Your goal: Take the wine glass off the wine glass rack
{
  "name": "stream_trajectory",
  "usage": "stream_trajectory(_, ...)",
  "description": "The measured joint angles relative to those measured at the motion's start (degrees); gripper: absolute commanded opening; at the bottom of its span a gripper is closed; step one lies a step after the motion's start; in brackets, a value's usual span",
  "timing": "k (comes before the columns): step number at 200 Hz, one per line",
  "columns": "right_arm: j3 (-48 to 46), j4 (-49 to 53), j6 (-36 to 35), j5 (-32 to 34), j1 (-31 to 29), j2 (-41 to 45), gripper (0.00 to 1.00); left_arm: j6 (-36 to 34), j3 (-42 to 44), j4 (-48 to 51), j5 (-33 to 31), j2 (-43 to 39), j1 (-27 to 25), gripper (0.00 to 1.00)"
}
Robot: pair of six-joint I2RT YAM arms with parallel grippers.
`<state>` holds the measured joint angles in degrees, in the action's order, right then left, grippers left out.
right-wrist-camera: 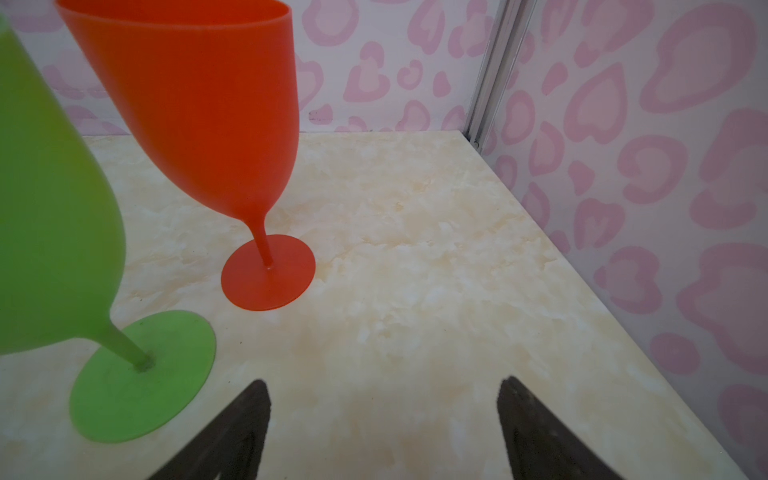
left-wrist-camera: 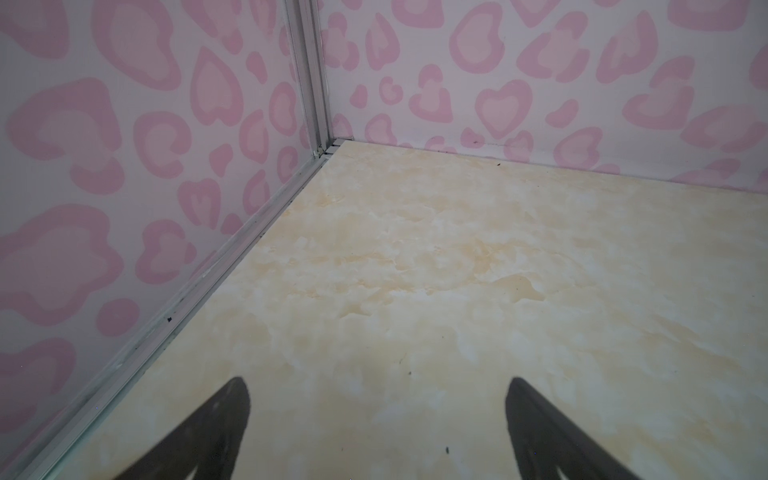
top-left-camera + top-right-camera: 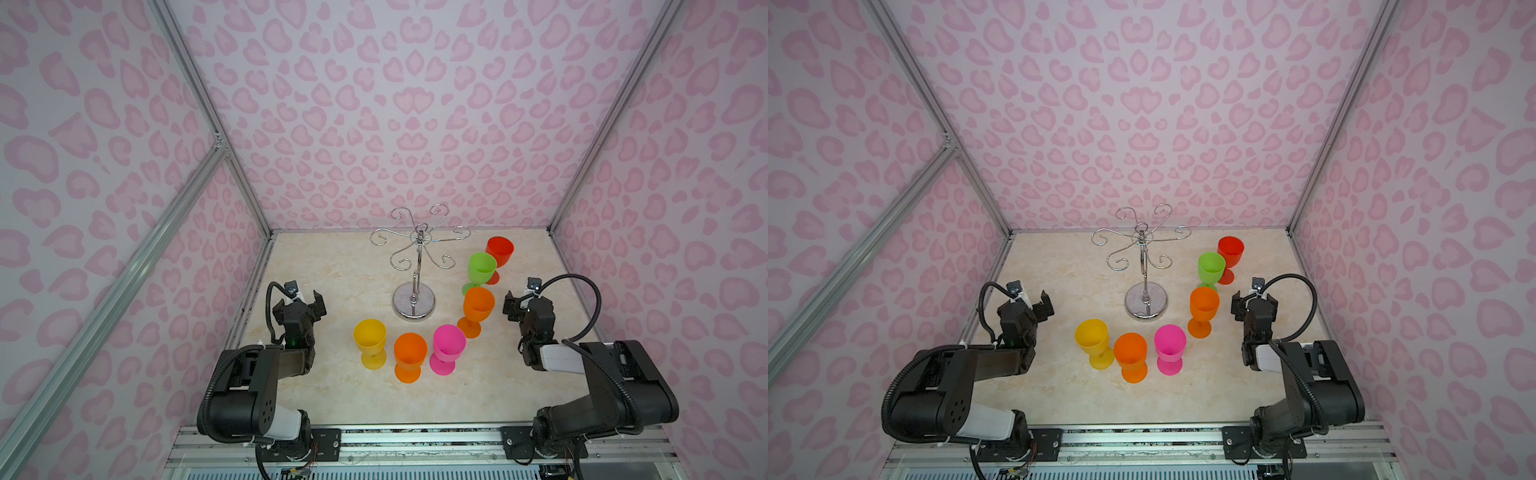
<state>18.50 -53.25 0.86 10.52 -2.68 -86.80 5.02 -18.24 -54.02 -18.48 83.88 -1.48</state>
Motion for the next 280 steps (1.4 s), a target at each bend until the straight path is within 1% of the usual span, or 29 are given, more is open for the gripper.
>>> stream_trajectory(18,-0.83,-3.85,-0.17,0.17,0.0,-2.38,0.87,0.0,0.0,-0.55,0.09,0.02,0.07,0.97)
stream_trajectory(51,-0.87,-5.7,0.02,1.62,0.0,-2.82,0.88,0.0,0.0,-0.96,0.26,0.13,0.09,0.97)
stream_trajectory(62,-0.87,-5.81,0.09,1.97,0.0,-2.84,0.91,0.0,0.02,-0.98,0.26,0.13,0.09,0.97)
stream_trajectory(69,-0.87,-5.92,0.09,2.21,0.0,-2.86,0.98,0.0,0.02,-1.05,0.28,0.13,0.09,0.97)
stream_trajectory(73,-0.85,-5.92,0.11,2.32,0.0,-2.86,0.99,0.0,0.02,-1.09,0.28,0.13,0.09,0.97)
stream_trajectory(280,-0.81,-6.01,0.52,3.15,0.0,-2.86,0.99,0.0,0.11,-1.38,0.46,0.24,0.13,0.97)
